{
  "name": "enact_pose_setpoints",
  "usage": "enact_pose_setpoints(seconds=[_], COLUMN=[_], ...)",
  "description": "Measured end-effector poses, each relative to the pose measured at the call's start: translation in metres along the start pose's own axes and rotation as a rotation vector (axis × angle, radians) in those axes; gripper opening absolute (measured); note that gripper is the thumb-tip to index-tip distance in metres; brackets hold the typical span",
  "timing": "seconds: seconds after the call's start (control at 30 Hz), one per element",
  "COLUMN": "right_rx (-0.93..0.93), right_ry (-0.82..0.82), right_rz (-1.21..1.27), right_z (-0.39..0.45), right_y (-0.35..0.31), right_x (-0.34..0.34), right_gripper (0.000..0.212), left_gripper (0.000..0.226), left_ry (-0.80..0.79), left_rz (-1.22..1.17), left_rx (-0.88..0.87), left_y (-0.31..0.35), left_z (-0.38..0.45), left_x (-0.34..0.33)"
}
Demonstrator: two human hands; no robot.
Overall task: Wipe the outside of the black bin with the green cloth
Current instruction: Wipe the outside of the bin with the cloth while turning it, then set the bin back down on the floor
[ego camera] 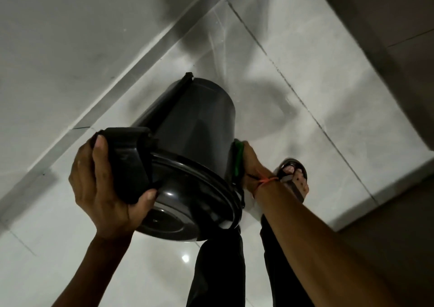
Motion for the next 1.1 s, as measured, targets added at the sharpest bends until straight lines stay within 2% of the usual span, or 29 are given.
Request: enact_pose_setpoints(seconds=[0.07,0.13,0.23,0.3,0.37,0.43,0.53,0.67,0.7,0.77,0.8,0.83,0.9,0.97,1.0,1.07,1.1], right_rx=[-0.076,-0.052,0.229,0.427,0.601,0.752,0.875,0.729,0.652,0.411,0.258,0.121,-0.044,-0.007,0.016,0.072,0.121], right_ry=[-0.037,0.052,0.201,0.193,0.238,0.205,0.099,0.214,0.231,0.133,0.03,-0.045,-0.018,0.003,0.033,0.035,0.024], right_rz=[0.047,0.021,-0.241,-0.529,-0.844,-0.987,-1.044,-0.871,-0.898,-1.088,-1.023,-0.855,-0.549,-0.302,-0.216,0.008,0.166], right_z=[-0.009,-0.008,0.004,0.006,-0.012,-0.032,-0.048,-0.047,-0.039,-0.03,-0.026,-0.035,-0.048,-0.055,-0.067,-0.082,-0.086], right_y=[0.019,0.003,-0.068,-0.118,-0.159,-0.183,-0.171,-0.146,-0.133,-0.083,-0.049,-0.023,0.009,0.013,0.003,-0.02,-0.036], right_x=[0.001,0.008,0.008,-0.012,-0.043,-0.076,-0.094,-0.032,-0.014,0.017,0.037,0.049,0.067,0.083,0.089,0.102,0.107], right_gripper=[0.042,0.037,0.022,0.037,0.038,0.039,0.051,0.046,0.043,0.038,0.038,0.04,0.041,0.026,0.033,0.077,0.077], left_gripper=[0.084,0.084,0.084,0.084,0.083,0.083,0.084,0.086,0.087,0.086,0.086,0.085,0.085,0.085,0.086,0.088,0.087], left_ry=[-0.023,-0.048,-0.057,-0.076,-0.081,-0.065,-0.051,-0.125,-0.135,-0.141,-0.127,-0.118,-0.127,-0.158,-0.186,-0.242,-0.275], left_rz=[0.007,0.02,0.045,0.059,0.076,0.085,0.086,0.102,0.086,0.052,0.027,0.009,0.007,0.035,0.059,0.108,0.123], left_rx=[-0.08,-0.138,-0.17,-0.211,-0.248,-0.209,-0.128,-0.238,-0.225,-0.12,-0.044,0.022,0.087,0.055,0.025,-0.01,-0.025], left_y=[0.004,0.006,0.007,0.012,0.018,0.014,0.004,0.019,0.02,0.011,0.009,0.007,0.005,0.02,0.031,0.053,0.063], left_z=[-0.002,-0.001,0.002,0.0,-0.001,-0.003,-0.007,0.006,0.014,0.032,0.042,0.051,0.065,0.078,0.085,0.101,0.11], left_x=[-0.001,-0.006,-0.005,-0.007,-0.009,-0.009,-0.001,-0.01,-0.012,-0.011,-0.01,-0.01,-0.014,-0.026,-0.035,-0.056,-0.069])
Point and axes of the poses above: each hand's wrist, its own z-axis towards the middle knuckle, its own x-axis out of the back of the hand, y = z × x, the point moved 8 cm from there along z, towards the middle knuckle, and after that the axes turned 5 degrees about -z, right-handed, at the moved point
